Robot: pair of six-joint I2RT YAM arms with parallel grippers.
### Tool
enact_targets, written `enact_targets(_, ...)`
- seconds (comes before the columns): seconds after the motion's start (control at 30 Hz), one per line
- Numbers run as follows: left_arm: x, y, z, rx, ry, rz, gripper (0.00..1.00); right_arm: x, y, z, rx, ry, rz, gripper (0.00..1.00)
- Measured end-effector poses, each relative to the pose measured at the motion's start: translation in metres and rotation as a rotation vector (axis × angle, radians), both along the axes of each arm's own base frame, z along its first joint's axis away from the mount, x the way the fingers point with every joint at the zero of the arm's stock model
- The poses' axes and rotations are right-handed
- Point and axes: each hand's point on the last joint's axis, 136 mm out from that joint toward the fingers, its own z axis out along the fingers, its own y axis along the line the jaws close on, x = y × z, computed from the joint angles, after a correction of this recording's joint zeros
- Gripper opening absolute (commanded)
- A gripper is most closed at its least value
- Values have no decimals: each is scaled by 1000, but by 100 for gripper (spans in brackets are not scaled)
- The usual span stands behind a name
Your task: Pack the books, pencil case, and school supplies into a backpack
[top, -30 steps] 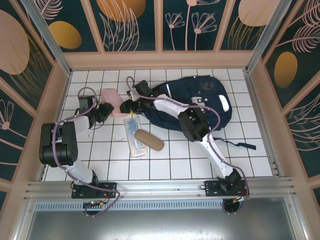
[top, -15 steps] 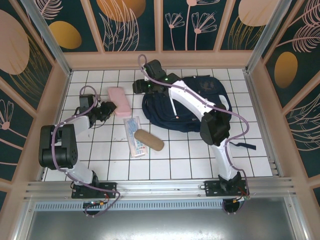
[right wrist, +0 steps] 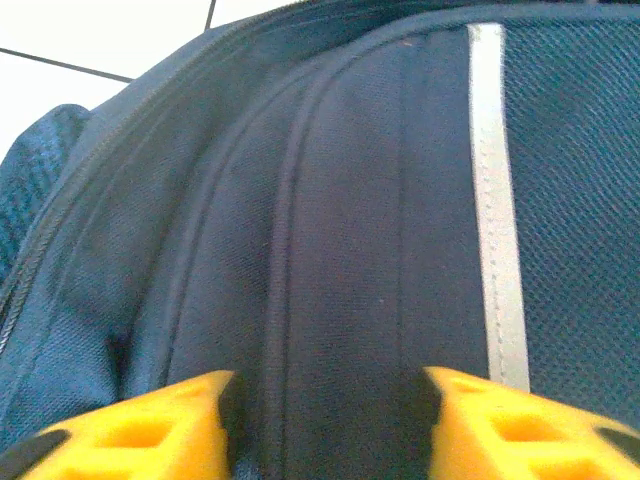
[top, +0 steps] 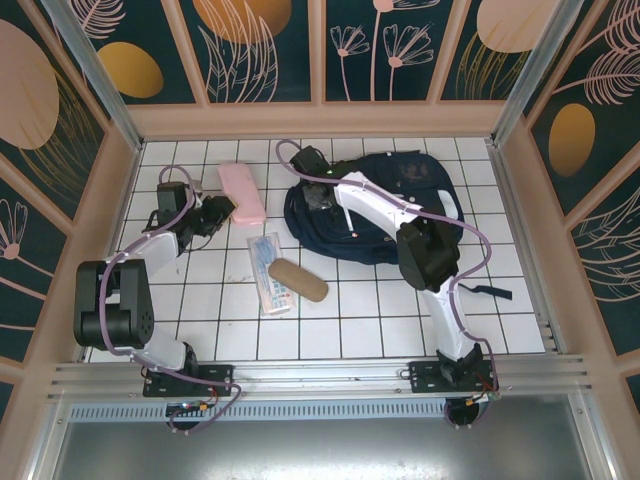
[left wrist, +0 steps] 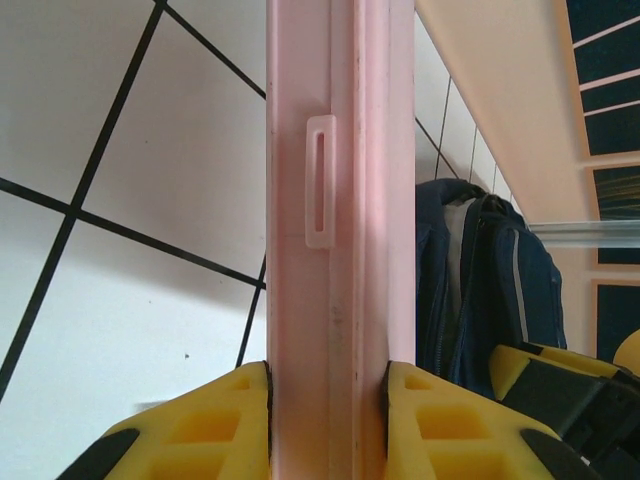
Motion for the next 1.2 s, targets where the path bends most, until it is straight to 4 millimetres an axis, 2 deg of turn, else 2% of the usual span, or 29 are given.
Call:
enact_targets(0.07, -1, -3, -1, 0, 5, -7, 19, -1, -2, -4, -12, 5, 3, 6)
enact_targets(0.1, -1, -4, 0, -1, 5, -11, 19, -2, 0, -6, -12, 5, 6, 0)
enact_targets(0.27, -1, -15, 10, -13, -10, -31, 19, -2, 1, -8, -4, 0, 3, 0)
enact_targets(0.4, 1, -28, 21, -31, -25, -54, 19, -1, -2, 6, 77, 0, -3, 0)
enact_targets(0.5, 0, -43, 27, -44, -32, -79, 19, 1, -9, 35, 170, -20, -4, 0)
enact_targets(0.67, -2, -78, 37, -75, -46, -139, 19, 9, -38, 105, 314, -103, -31, 0)
enact_targets(0.8, -2, -116, 44, -99, -57, -201, 19, 11, -62, 135, 417, -129, -50, 0)
enact_targets(0.93, 1, -160, 44, -108, -57, -266, 19, 11, -74, 148, 490, -128, -55, 0)
enact_targets(1.07, 7, -194, 33, -91, -43, -315, 19, 10, -71, 145, 519, -109, -49, 0)
enact_targets(1.2, 14, -204, 14, -42, -19, -323, 19, 7, -69, 138, 536, -91, -44, 0)
